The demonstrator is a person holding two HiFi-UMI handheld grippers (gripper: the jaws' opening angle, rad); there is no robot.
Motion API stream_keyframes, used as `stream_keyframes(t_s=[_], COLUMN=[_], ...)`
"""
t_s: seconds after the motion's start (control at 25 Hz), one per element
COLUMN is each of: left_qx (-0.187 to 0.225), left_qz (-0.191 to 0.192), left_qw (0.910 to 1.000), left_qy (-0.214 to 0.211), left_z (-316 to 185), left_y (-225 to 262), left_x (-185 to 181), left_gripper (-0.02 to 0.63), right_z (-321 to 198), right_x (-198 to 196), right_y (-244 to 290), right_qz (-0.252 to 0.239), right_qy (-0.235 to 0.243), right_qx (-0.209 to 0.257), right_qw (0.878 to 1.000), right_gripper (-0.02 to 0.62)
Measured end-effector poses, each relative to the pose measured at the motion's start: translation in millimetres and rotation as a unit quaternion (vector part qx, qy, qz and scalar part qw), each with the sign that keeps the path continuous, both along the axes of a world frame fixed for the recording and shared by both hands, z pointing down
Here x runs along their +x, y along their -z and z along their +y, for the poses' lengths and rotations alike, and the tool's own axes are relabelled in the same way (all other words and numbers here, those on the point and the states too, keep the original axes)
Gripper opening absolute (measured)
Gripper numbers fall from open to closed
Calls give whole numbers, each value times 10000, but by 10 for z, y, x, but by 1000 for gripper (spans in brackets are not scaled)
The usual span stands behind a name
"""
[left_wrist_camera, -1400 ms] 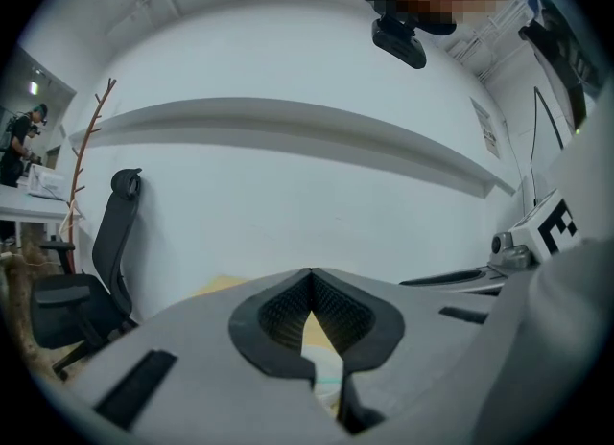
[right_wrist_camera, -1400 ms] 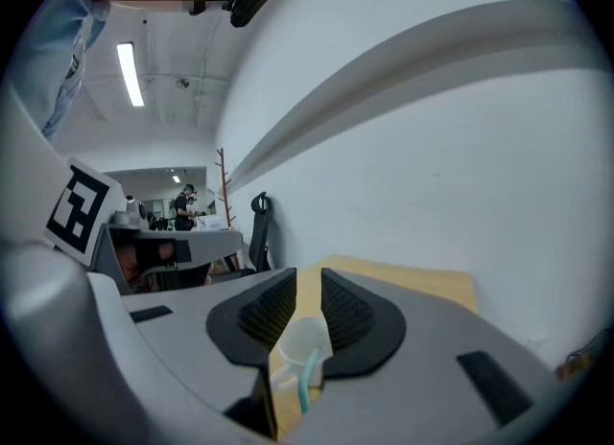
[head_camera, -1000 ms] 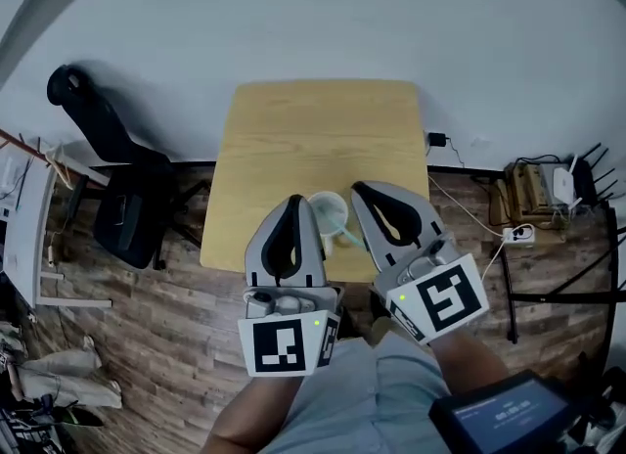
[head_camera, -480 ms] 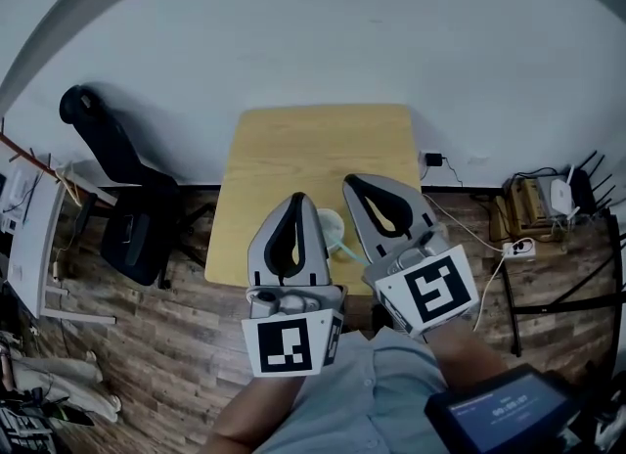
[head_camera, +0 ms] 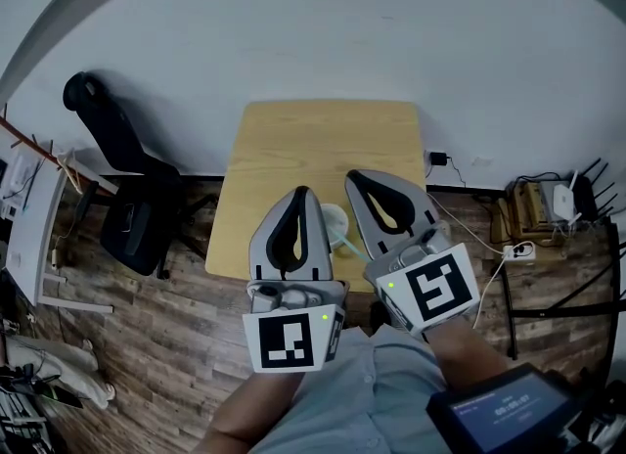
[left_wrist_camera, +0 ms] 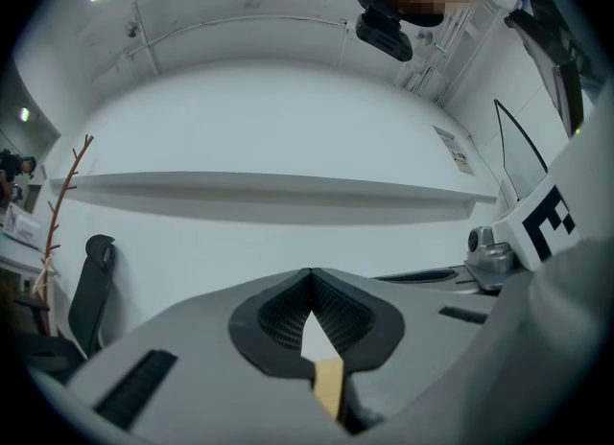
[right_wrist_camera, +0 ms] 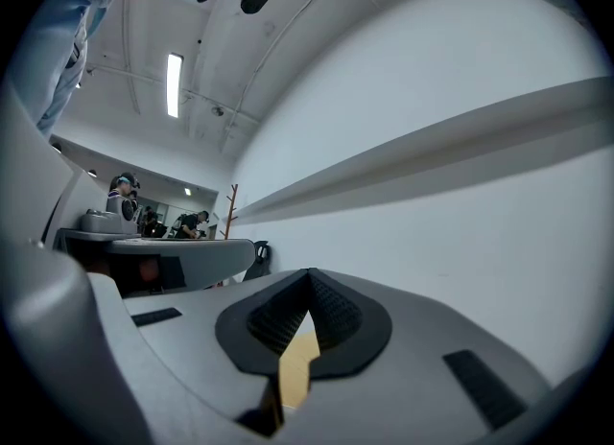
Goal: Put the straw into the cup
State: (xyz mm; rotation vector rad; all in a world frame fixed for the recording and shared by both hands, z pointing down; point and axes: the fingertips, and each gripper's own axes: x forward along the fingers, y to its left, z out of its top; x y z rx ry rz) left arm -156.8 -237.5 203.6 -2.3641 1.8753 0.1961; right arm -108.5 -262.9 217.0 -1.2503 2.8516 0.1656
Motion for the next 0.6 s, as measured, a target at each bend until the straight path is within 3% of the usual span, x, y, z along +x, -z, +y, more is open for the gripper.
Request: stream_keyframes(t_s=[0.6], left_qx=[-3], left_qz=[1], left_qw=[10000], left_qy=[1], left_z=[13], left_y=[-14], left_x=[12], left_gripper=[-3], right_z=[23], right_x=[-13], right_y=[-29], right_qz=[19], right_qy=[62], right_qx=[-7], right_qw=[10000], right_gripper=[-2])
